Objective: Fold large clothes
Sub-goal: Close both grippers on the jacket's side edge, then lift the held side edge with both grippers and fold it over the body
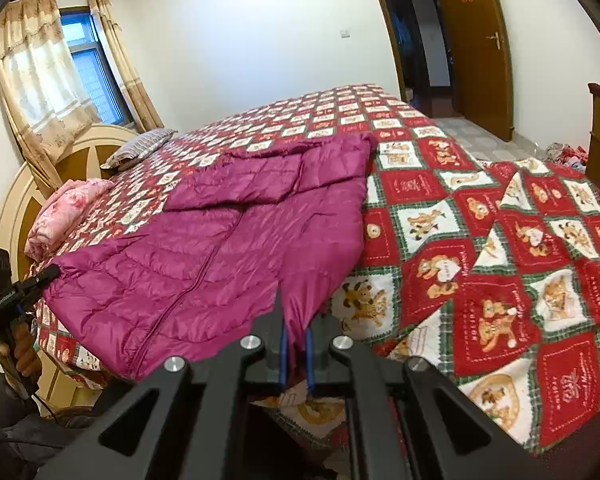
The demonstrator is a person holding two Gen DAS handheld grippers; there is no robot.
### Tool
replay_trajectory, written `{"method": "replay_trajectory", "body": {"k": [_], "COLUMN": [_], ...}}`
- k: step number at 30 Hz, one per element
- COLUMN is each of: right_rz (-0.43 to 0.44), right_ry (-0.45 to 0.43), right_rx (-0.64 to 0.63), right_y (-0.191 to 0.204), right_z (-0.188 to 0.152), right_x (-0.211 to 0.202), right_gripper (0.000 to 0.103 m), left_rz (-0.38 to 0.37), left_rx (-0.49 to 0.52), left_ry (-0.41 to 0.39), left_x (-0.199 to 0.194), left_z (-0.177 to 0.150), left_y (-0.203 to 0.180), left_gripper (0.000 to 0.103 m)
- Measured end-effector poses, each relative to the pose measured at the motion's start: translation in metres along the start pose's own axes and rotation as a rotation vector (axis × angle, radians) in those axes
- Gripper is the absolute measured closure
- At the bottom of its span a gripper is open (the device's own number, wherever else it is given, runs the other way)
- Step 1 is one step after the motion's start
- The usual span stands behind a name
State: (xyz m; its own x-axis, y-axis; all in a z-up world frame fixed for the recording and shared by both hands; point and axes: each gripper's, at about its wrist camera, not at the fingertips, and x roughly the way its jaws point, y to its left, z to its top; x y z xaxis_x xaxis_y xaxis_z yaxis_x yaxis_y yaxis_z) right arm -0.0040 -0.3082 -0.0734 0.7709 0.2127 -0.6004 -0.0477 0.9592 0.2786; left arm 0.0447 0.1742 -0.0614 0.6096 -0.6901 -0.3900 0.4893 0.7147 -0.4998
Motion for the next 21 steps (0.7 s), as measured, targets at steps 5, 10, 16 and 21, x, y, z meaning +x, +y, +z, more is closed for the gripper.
{"method": "replay_trajectory", "body": {"k": [5, 10, 16, 21], "right_rz": [0.013, 0.008, 0.000, -0.003], "right_ry": [-0.017, -0.032, -0.047, -0.085], "right_rx": [0.013, 0.003, 0.009, 0.023], "right_y": [-0.002, 0.001, 0.003, 0.002], "right_z": [-0.002, -0.007, -0.011, -0.012], "right_x": [-0.016, -0.033, -0.055, -0.077], "right_gripper": [0.094, 0.094, 0.094, 0.094], "left_rz": [-0.030, -0.065, -0.190, -0.266], "left_rx": [0.049, 0.104, 0.170, 0.263], "left_ry": [-0.053, -0.082, -0.126, -0.145], "left_x": [-0.013, -0.023, -0.043, -0.061], "left_z": [0.005, 0.007, 0.004, 0.003], "left_y": [-0.015, -0.030, -0.048, -0.065], "left_gripper": [0.095, 0.095, 0.095, 0.095]}}
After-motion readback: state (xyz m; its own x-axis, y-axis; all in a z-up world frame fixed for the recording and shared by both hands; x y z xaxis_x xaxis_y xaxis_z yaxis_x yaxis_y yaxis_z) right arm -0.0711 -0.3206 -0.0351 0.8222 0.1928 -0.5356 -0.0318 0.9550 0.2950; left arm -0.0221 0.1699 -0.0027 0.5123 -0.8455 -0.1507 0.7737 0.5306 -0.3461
